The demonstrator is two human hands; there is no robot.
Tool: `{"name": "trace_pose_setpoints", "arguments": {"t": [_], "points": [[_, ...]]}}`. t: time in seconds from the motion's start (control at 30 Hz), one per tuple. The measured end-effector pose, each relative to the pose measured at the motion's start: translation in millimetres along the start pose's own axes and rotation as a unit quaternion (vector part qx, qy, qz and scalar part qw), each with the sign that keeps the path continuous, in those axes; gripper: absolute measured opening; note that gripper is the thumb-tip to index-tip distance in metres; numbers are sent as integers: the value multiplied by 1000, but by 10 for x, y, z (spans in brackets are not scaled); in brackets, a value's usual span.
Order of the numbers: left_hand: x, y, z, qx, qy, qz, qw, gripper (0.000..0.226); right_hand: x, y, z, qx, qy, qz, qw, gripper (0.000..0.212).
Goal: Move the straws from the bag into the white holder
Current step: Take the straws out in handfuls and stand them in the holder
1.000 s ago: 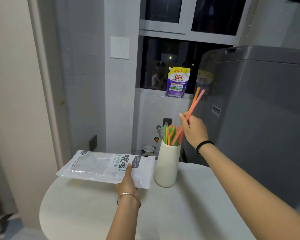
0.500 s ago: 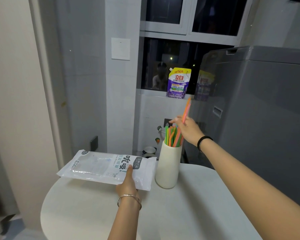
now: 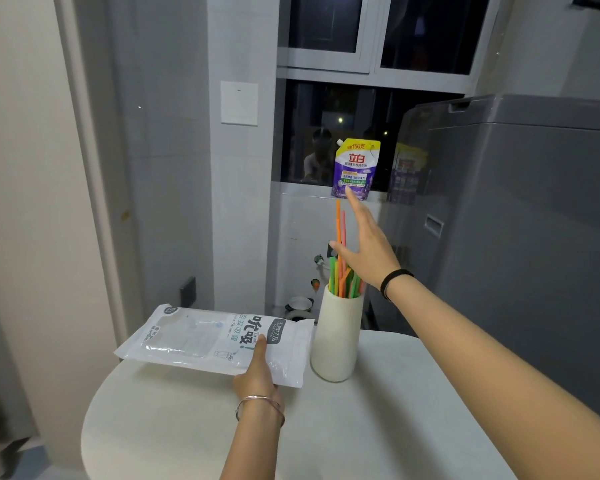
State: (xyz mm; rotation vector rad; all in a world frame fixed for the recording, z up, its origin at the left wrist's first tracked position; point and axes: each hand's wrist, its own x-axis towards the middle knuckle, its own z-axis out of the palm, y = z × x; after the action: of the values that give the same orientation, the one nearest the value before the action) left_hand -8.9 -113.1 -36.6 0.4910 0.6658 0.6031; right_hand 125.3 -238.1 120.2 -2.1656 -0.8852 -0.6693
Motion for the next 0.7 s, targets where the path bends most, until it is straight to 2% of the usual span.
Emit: {"name": "trace_pose_setpoints", "arguments": {"t": [0.27,0.37,0.47,0.6,0.7], "points": [[14,22,-10,14,2,-9,1000,47,177,12,60,52,-17,51,997,49],[21,32,-15,11,1,-6,1000,49,107,55,77,70,-17,69,995,48],[10,37,-7,12,1,-8,1000,48,69,76,76,42,-6,63,997,43],[5,23,3,19,4,-12,1000,45,126,-73,58,82,-36,34,995,56],[3,8,-3,18,4,-13,1000,42,179,-148,45,21,-70,9,997,47]]}}
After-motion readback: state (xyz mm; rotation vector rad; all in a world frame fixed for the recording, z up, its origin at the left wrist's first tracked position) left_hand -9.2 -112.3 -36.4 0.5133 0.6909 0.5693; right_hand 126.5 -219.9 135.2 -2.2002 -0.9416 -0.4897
